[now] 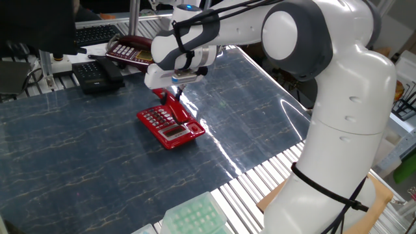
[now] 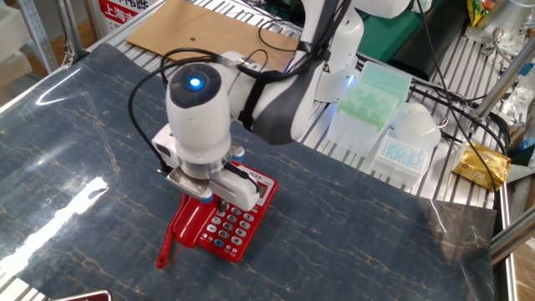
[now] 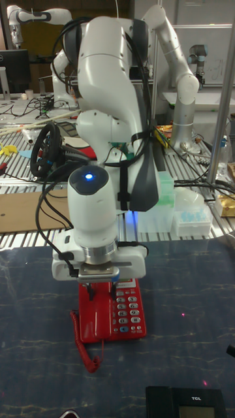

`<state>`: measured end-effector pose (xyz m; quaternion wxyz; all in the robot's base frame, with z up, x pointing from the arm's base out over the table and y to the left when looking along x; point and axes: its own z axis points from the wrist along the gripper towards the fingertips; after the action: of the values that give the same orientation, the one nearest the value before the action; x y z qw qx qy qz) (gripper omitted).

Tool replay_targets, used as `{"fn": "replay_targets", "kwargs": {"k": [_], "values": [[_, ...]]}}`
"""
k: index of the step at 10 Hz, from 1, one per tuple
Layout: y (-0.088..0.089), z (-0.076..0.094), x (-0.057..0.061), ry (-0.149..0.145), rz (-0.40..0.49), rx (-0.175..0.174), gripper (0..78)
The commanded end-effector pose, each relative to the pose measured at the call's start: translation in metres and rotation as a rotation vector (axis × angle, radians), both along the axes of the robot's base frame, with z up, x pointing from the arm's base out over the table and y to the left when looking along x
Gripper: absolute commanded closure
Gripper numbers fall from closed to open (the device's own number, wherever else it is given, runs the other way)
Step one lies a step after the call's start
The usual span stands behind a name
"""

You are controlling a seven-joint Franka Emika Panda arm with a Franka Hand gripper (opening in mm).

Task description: Place the handset of the telephone on the corresponding phone cradle

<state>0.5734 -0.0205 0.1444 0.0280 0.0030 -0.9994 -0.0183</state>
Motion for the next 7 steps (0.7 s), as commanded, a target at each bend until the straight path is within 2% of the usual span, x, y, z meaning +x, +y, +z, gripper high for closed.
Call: {"fn": "replay_targets", "kwargs": {"k": [1,5,7], "values": [[-0.012,0.005,-0.002,0.005,0.031,-0.002,76.4],[-0.023,0.006,-0.007,0.001,0.053,-0.002,76.4],[-0.028,0.001,-0.012,-0.002,0.061,0.001,76.4]]}}
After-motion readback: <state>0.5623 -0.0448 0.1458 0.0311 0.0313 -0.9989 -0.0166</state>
